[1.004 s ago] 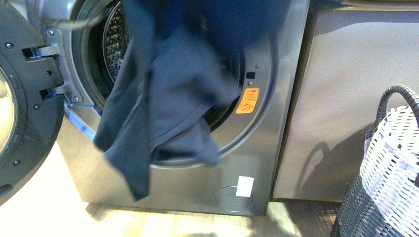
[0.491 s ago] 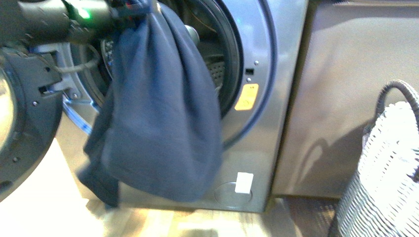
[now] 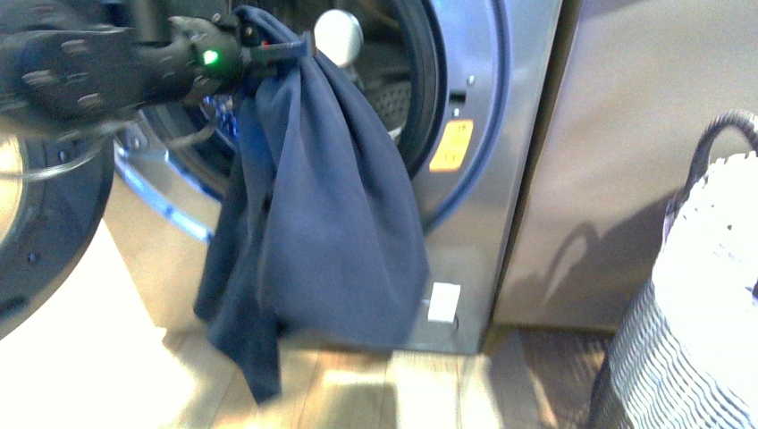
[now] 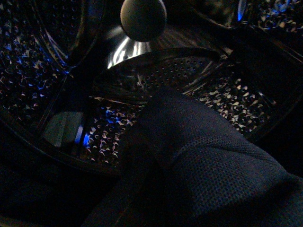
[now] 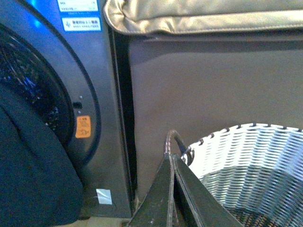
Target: Put clothes into washing machine
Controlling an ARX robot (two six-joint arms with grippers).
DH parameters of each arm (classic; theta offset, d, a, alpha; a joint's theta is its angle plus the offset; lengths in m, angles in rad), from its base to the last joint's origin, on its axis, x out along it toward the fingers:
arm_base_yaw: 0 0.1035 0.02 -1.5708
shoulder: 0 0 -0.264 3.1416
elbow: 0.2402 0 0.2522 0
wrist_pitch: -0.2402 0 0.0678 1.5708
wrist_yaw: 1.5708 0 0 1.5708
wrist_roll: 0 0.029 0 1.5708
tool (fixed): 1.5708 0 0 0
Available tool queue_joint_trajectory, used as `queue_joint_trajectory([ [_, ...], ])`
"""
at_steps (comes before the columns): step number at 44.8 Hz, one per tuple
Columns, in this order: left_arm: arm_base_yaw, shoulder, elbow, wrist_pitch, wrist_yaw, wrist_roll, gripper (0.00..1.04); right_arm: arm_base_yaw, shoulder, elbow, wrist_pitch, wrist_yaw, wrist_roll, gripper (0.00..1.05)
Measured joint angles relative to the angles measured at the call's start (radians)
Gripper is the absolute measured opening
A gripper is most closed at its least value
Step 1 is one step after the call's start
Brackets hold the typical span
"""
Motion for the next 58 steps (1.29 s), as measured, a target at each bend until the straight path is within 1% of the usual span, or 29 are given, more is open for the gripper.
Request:
queue_joint_trajectory([
  [5, 0.007, 0.076, 0.109, -0.042, -0.038, -0.021, 0.07, -0.021, -0.053, -0.068, 0.016, -0.022, 0.0, 0.02],
  [7, 0.01, 0.105, 0.153, -0.056, -0.05, -0.025, 0.07, -0.05, -0.072, -0.088, 0.018, -0.074, 0.0, 0.02],
  [9, 0.014, 0.137, 0.208, -0.077, -0.061, -0.028, 0.07, -0.077, -0.091, -0.108, 0.02, -0.098, 0.0, 0.02],
  [13, 0.022, 0.205, 0.333, -0.131, -0.09, -0.029, 0.07, -0.105, -0.141, -0.16, 0.02, -0.1, 0.0, 0.02],
  [19, 0.023, 0.277, 0.466, -0.183, -0.128, -0.021, 0.07, -0.106, -0.189, -0.201, 0.016, -0.104, 0.0, 0.02],
  [26, 0.019, 0.364, 0.62, -0.24, -0.197, -0.002, 0.07, -0.106, -0.246, -0.238, -0.004, -0.104, 0.0, 0.02],
  [38, 0.005, 0.56, 0.952, -0.353, -0.356, 0.019, 0.07, -0.106, -0.34, -0.279, -0.053, -0.104, 0.0, 0.02],
  [45, -0.002, 0.72, 1.247, -0.516, -0.388, 0.027, 0.07, -0.106, -0.4, -0.299, -0.095, -0.104, 0.0, 0.02],
  [49, -0.003, 0.772, 1.341, -0.563, -0.401, 0.027, 0.07, -0.106, -0.435, -0.309, -0.119, -0.104, 0.0, 0.02],
  [51, -0.003, 0.788, 1.379, -0.585, -0.412, 0.026, 0.07, -0.106, -0.447, -0.328, -0.103, -0.104, 0.0, 0.02],
  [58, -0.007, 0.801, 1.43, -0.599, -0.431, 0.019, 0.07, -0.106, -0.488, -0.34, -0.133, -0.104, 0.0, 0.02],
])
